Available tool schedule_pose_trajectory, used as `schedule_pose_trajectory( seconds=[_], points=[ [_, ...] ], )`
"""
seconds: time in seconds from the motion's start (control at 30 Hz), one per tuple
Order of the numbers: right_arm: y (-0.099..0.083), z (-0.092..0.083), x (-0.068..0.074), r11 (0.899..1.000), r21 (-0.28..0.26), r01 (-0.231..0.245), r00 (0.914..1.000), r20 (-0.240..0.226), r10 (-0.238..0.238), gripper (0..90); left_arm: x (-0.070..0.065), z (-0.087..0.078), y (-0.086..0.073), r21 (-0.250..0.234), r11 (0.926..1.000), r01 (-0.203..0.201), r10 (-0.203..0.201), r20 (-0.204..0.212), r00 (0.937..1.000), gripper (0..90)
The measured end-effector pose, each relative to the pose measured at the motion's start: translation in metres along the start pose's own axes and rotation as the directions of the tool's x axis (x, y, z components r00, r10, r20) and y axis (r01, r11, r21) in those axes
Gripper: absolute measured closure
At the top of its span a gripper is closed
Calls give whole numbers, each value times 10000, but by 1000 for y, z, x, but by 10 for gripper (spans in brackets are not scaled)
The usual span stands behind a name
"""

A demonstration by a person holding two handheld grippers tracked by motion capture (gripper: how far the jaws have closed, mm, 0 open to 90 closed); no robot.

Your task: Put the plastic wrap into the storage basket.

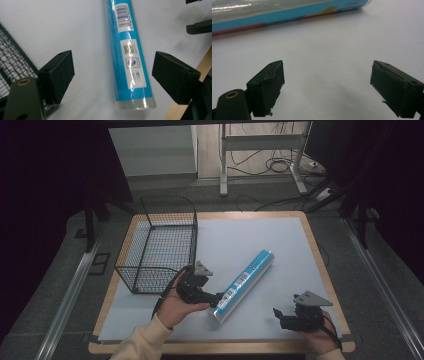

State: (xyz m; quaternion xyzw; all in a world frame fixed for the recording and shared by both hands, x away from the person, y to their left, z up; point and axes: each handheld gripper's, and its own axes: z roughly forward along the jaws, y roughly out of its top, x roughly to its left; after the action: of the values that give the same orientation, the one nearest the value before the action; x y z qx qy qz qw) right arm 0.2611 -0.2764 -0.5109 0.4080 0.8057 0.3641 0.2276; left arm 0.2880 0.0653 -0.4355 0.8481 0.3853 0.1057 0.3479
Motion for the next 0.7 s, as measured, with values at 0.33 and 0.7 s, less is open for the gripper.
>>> schedule_pose_trajectory(
  seconds=[0.33, 0.7],
  points=[
    [0, 1, -1, 10000, 47, 14, 10000, 25, -14, 121, 0, 14, 13, 303, 9994, -157, 157, 7, 9999, 170],
    [-1, 1, -2, 9999, 101, -20, 9999, 156, 18, 121, -2, 33, 27, 703, 9972, -270, 267, 59, 9996, 167]
  ],
)
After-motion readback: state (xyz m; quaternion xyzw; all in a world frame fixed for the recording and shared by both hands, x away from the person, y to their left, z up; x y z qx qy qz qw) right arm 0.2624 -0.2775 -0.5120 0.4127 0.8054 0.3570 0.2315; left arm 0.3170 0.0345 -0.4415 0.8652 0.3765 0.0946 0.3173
